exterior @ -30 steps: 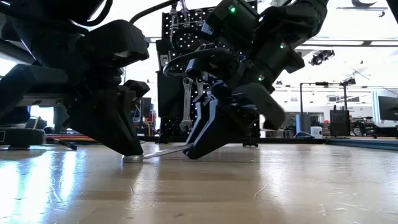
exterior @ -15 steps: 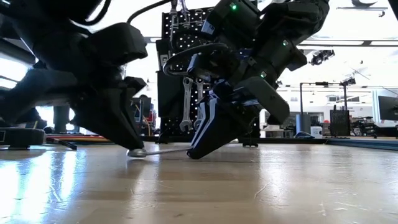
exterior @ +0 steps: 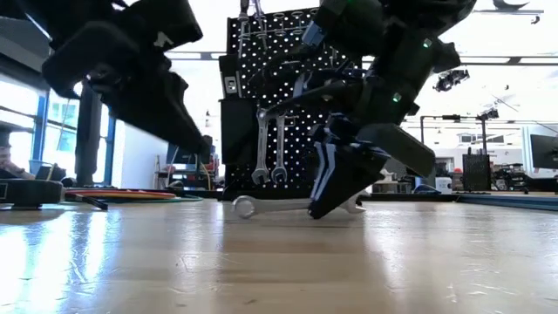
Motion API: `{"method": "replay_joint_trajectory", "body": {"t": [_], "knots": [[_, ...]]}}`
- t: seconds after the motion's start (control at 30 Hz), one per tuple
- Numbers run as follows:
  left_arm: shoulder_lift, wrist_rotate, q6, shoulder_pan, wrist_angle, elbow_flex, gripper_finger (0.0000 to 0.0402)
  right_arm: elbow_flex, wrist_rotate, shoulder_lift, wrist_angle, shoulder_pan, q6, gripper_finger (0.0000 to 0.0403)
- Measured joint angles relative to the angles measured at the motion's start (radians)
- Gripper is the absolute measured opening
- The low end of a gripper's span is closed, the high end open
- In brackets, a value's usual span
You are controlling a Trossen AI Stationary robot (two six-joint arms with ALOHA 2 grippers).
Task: Hang tools onto peg board
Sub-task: Hang the wrench on the black pegboard
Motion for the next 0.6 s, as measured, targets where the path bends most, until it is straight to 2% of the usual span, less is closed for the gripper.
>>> {"method": "replay_joint_trajectory", "body": {"t": [0.2,0.5,0.6], "knots": [[-0.015,-0.012,-0.045,0.016,0.069,-0.019,0.0080,-0.001,0.018,-0.013,-0.038,0.001,0.040,0.0007],[-0.014,0.015,-0.013,0.017,0.394,-0.180,0.0084,-0.001,-0.013,-0.014,-0.041,0.018,0.060,0.0006],[-0.001,0.026,0.008,0.024,0.449,-0.203,0.0088,-0.001,-0.034,-0.015,-0.034,0.018,0.059,0.0006]]}}
